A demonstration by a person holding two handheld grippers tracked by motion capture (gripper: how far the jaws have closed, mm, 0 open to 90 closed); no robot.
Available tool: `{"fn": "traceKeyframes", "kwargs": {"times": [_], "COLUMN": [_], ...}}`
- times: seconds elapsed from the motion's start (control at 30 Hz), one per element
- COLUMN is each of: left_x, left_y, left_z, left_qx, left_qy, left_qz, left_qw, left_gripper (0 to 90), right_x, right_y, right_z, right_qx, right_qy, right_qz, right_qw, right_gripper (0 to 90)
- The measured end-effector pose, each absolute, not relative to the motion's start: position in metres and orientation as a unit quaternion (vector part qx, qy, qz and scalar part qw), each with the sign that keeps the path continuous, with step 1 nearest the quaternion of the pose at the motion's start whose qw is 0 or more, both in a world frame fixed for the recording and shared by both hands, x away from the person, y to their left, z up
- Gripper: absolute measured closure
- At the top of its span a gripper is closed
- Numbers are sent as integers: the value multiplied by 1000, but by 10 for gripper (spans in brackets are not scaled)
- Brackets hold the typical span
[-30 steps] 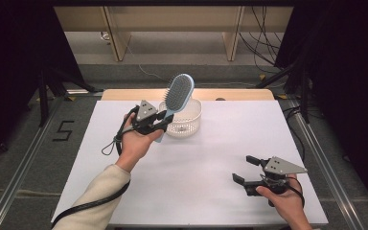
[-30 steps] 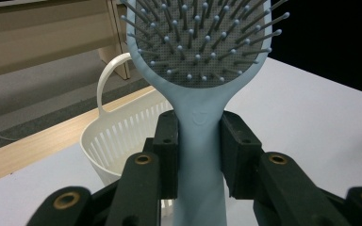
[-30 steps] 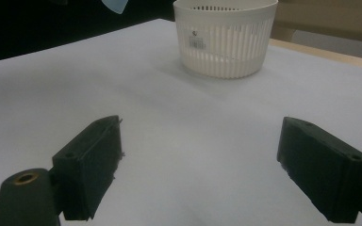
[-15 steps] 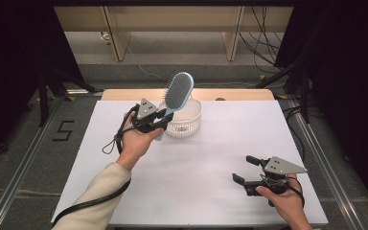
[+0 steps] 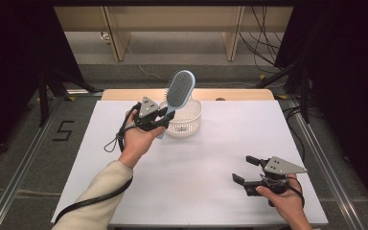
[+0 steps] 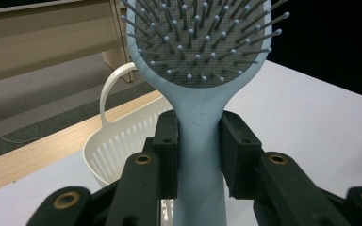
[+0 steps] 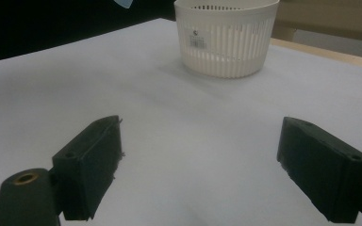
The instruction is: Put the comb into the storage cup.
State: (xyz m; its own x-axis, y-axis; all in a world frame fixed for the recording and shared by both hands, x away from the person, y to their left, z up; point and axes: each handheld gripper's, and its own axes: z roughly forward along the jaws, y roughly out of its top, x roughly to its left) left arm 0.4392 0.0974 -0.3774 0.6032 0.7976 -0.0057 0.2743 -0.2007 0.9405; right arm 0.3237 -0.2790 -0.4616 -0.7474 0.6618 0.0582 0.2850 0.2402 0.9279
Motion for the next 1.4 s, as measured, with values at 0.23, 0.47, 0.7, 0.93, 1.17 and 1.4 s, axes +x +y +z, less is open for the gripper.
{"fn": "traceKeyframes", "kwargs": {"times": [0.23, 0.47, 0.7, 0.93, 1.17, 1.4], "left_x": [441, 443, 445, 446, 449, 450], "left_y": [95, 93, 92, 90, 89, 87], "left_z": [-375, -373, -372, -371, -370, -370], "left_qx": [731, 731, 730, 731, 729, 731], "left_qy": [365, 363, 364, 363, 366, 365], "left_qz": [255, 257, 254, 254, 254, 253], "left_qw": [517, 517, 519, 519, 520, 518], "left_gripper": [699, 699, 699, 699, 699, 699], "right_x": [324, 324, 324, 324, 324, 324], "right_y": [-279, -279, -279, -279, -279, -279], "right_z": [-462, -462, -462, -462, -462, -462], "right_qx": [308, 307, 308, 308, 307, 307], "right_qy": [768, 767, 767, 767, 767, 767], "right_qz": [534, 534, 534, 535, 535, 535], "right_qw": [176, 177, 177, 176, 177, 177], "right_gripper": [154, 154, 154, 154, 154, 154]}}
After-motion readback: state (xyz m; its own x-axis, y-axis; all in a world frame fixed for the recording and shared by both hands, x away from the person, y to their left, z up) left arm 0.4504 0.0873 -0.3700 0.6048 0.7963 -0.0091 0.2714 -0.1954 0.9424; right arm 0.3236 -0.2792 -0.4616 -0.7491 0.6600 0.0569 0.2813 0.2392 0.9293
